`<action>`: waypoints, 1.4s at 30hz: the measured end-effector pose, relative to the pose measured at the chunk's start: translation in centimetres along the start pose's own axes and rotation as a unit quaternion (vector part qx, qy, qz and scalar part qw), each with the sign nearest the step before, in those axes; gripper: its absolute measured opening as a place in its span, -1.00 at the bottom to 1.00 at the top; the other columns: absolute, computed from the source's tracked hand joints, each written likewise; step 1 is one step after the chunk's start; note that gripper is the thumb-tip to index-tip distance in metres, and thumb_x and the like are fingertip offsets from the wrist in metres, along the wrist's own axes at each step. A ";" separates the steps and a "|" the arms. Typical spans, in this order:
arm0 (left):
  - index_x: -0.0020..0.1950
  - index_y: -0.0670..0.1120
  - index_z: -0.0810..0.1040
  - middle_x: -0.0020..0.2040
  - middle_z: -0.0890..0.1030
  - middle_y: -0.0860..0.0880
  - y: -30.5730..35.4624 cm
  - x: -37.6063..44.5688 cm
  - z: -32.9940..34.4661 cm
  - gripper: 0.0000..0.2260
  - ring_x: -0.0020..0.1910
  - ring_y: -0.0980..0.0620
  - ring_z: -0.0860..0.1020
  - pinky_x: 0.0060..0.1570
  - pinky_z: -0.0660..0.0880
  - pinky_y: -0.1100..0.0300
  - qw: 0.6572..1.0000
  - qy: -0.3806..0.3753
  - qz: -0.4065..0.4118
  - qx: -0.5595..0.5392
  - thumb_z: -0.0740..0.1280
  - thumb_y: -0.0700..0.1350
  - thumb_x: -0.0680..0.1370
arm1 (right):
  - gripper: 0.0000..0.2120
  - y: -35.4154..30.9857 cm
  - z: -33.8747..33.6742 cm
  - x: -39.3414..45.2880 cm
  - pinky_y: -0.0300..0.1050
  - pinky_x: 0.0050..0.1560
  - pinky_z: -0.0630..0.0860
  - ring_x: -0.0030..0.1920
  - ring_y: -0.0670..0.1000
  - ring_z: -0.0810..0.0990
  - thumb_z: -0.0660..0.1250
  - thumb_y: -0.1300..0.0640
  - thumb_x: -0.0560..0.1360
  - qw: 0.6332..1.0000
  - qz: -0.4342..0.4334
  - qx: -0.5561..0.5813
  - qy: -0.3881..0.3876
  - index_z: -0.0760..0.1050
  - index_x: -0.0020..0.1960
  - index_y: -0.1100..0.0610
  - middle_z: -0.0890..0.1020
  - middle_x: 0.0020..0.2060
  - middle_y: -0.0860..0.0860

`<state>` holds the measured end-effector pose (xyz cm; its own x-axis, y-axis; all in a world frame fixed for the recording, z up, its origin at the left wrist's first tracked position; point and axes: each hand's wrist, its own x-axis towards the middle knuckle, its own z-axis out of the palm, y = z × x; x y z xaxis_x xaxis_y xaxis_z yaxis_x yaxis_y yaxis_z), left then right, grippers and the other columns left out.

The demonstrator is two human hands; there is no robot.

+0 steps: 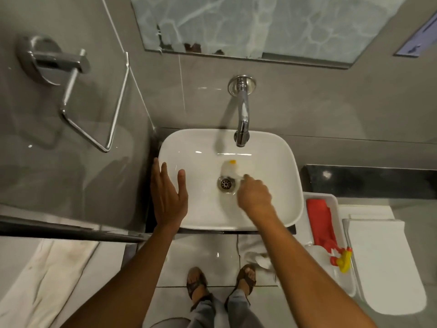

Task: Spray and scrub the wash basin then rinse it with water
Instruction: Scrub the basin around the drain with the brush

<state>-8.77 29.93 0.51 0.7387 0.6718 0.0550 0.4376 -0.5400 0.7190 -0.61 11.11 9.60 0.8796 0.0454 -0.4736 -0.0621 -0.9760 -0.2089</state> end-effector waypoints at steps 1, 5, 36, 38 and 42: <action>0.71 -0.05 0.25 0.77 0.12 0.01 0.1 0.0 0.0 -0.30 0.72 -0.10 0.21 0.65 0.24 -0.06 1.000 -0.001 -0.004 0.011 -0.02 0.38 0.72 | -0.59 1.6 -1.0 0.6 0.08 0.30 0.51 0.33 0.27 0.58 0.10 0.17 0.68 1.000 0.023 -0.002 0.013 0.41 0.51 0.11 0.60 0.31 0.20; 0.67 -0.06 0.30 0.76 0.14 0.00 -0.2 0.2 0.2 -0.29 0.69 -0.13 0.27 0.64 0.28 -0.10 0.999 -0.005 -0.019 0.035 -0.04 0.40 0.72 | -0.65 6.3 -2.7 -0.8 0.07 0.24 0.54 0.26 0.27 0.63 0.12 0.20 0.67 0.996 0.065 -0.051 -0.023 0.49 0.39 0.16 0.64 0.26 0.20; 0.57 -0.05 0.47 0.73 0.23 0.00 -0.5 0.3 0.2 -0.30 0.69 -0.16 0.27 0.64 0.28 -0.24 0.999 -0.029 -0.017 0.038 -0.07 0.40 0.72 | -0.70 7.6 2.2 -7.8 0.16 0.10 0.64 0.07 0.24 0.70 0.03 0.01 0.75 0.996 0.087 -0.015 -0.016 0.38 0.29 0.18 0.68 0.07 0.21; 0.56 -0.05 0.48 0.72 0.24 -0.01 -0.4 0.2 0.1 -0.31 0.69 -0.16 0.26 0.64 0.28 -0.25 0.999 -0.029 -0.019 0.035 -0.07 0.39 0.72 | -0.66 5.4 3.7 -10.0 0.13 0.14 0.63 0.13 0.23 0.69 0.02 -0.01 0.76 0.997 0.057 -0.001 -0.044 0.36 0.38 0.17 0.68 0.13 0.20; 0.54 -0.07 0.50 0.71 0.27 -0.02 -0.5 0.2 0.1 -0.30 0.68 -0.16 0.28 0.64 0.27 -0.24 0.999 -0.023 -0.017 0.035 -0.07 0.39 0.72 | -0.65 -1.5 5.6 -10.9 0.02 0.16 0.57 0.24 0.21 0.66 0.05 0.01 0.75 0.992 -0.003 -0.002 -0.123 0.33 0.43 0.18 0.65 0.24 0.20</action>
<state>-8.73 30.25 0.09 0.7452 0.6669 -0.0027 0.4964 -0.5519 0.6701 -12.72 13.29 10.31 0.7388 0.1023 -0.6661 -0.0546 -0.9761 -0.2104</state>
